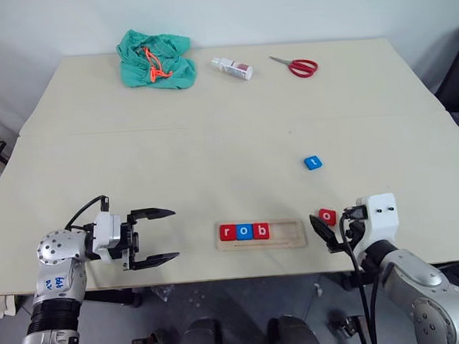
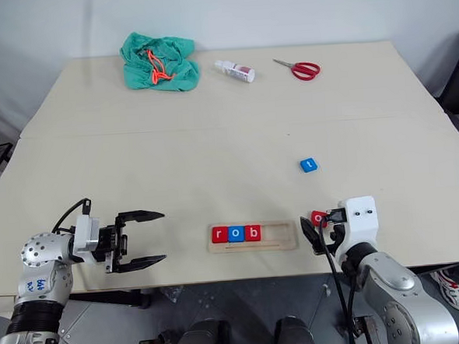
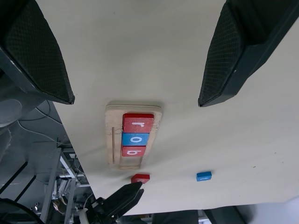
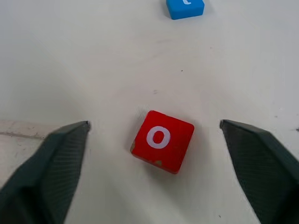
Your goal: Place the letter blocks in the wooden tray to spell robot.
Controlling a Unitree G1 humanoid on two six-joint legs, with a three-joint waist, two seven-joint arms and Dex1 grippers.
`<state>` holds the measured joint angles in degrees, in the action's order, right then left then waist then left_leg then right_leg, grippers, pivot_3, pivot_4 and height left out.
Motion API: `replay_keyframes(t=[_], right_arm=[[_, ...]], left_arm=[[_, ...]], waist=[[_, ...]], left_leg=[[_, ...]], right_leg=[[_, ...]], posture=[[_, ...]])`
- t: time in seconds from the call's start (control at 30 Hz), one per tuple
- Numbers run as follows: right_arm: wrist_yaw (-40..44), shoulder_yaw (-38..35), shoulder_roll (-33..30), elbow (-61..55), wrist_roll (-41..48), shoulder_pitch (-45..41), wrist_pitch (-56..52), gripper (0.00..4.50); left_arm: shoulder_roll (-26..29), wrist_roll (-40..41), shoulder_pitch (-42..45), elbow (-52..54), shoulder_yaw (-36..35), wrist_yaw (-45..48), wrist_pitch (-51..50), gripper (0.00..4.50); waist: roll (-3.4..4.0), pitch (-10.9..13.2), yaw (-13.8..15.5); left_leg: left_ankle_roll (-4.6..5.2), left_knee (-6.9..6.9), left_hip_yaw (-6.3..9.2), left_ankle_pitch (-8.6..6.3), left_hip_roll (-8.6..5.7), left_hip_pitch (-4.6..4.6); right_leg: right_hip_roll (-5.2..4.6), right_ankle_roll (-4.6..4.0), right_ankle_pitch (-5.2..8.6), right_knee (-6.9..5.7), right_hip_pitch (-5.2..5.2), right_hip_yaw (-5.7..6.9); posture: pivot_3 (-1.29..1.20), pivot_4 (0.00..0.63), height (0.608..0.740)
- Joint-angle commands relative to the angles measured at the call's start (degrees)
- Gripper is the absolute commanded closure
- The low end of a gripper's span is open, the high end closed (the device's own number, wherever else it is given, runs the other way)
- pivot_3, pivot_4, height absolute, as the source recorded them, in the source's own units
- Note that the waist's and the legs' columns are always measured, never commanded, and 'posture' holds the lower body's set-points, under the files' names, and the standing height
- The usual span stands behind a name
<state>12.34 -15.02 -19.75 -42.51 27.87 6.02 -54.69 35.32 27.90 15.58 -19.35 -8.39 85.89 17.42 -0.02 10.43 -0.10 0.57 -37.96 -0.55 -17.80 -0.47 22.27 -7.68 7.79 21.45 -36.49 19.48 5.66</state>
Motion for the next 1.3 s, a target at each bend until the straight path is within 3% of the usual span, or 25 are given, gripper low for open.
replay_keyframes(t=[0.03, 0.27, 0.43, 0.67, 0.83, 0.93, 1.17, 1.3], right_arm=[[7.9, -3.1, -5.2, -1.4, 2.6, 0.3, 5.2, 0.02], [32.6, -1.5, -24.5, 13.6, 0.0, -1.0, 19.7, 0.02], [43.9, 3.5, -32.3, 26.3, -3.7, -7.9, 28.0, 0.02], [53.8, 11.9, -35.1, 39.0, -8.9, -17.7, 35.3, 0.02], [55.8, 15.5, -33.9, 44.4, -12.0, -21.8, 38.4, 0.02], [54.6, 16.4, -32.6, 46.6, -13.1, -23.3, 38.3, 0.59], [55.1, 16.0, -32.4, 45.7, -13.1, -22.7, 39.1, 2.92], [54.8, 15.1, -33.1, 39.8, -10.9, -23.8, 35.0, 3.04]], left_arm=[[0.7, 0.7, 0.1, 1.0, -0.7, 0.2, 0.0, 0.00], [0.3, 0.4, 0.1, 1.2, -0.5, -0.5, 0.1, 0.00], [0.2, 0.4, -0.1, 1.5, -0.6, -0.9, 0.2, 0.00], [0.4, 0.7, -1.7, 3.1, -1.1, -1.7, 0.2, 0.00], [0.6, 0.8, -3.1, 4.7, -1.5, -2.9, 0.2, 0.00], [0.7, 0.9, -4.4, 6.1, -2.0, -3.8, 0.1, 0.00], [0.8, 0.9, -5.4, 7.0, -2.1, -4.7, 0.1, 0.00], [0.8, 0.8, -4.6, 6.2, -1.8, -4.6, 0.2, 0.00]], waist=[[0.00, 0.0, 0.1], [-0.03, 0.0, 0.1], [-0.04, 0.0, 0.0], [-0.05, 0.0, 0.1], [-0.05, 0.0, 0.1], [-0.05, 0.0, 0.1], [-0.05, 0.0, 0.1], [-0.04, 0.0, 0.1]], left_leg=[[0.00, 0.00, 0.01, 0.00, 0.00, 0.00], [0.03, -0.02, -0.04, -0.01, -0.01, 0.00], [0.03, -0.03, -0.06, -0.01, 0.04, -0.01], [0.03, -0.05, -0.04, -0.01, 0.05, 0.04], [0.03, -0.10, 0.00, -0.01, 0.05, 0.06], [0.03, -0.10, 0.00, -0.01, 0.06, 0.06], [0.03, -0.11, 0.01, -0.01, 0.06, 0.07], [0.03, -0.11, 0.01, -0.01, 0.06, 0.07]], right_leg=[[0.00, 0.00, 0.00, 0.00, -0.01, 0.01], [0.01, 0.00, 0.00, 0.14, -0.09, 0.02], [0.02, 0.00, 0.00, 0.32, -0.18, 0.12], [0.01, 0.00, 0.00, 0.43, -0.21, 0.20], [0.00, 0.00, 0.00, 0.46, -0.24, 0.24], [0.00, 0.00, 0.00, 0.46, -0.24, 0.24], [0.00, 0.00, 0.00, 0.46, -0.24, 0.26], [0.00, 0.00, 0.00, 0.46, -0.24, 0.26]], posture=[[0.00, 0.150, 0.740], [0.00, 0.150, 0.740], [0.00, 0.150, 0.740], [0.00, 0.150, 0.740], [0.00, 0.150, 0.740], [0.00, 0.150, 0.740], [0.00, 0.150, 0.740], [0.00, 0.150, 0.740]])
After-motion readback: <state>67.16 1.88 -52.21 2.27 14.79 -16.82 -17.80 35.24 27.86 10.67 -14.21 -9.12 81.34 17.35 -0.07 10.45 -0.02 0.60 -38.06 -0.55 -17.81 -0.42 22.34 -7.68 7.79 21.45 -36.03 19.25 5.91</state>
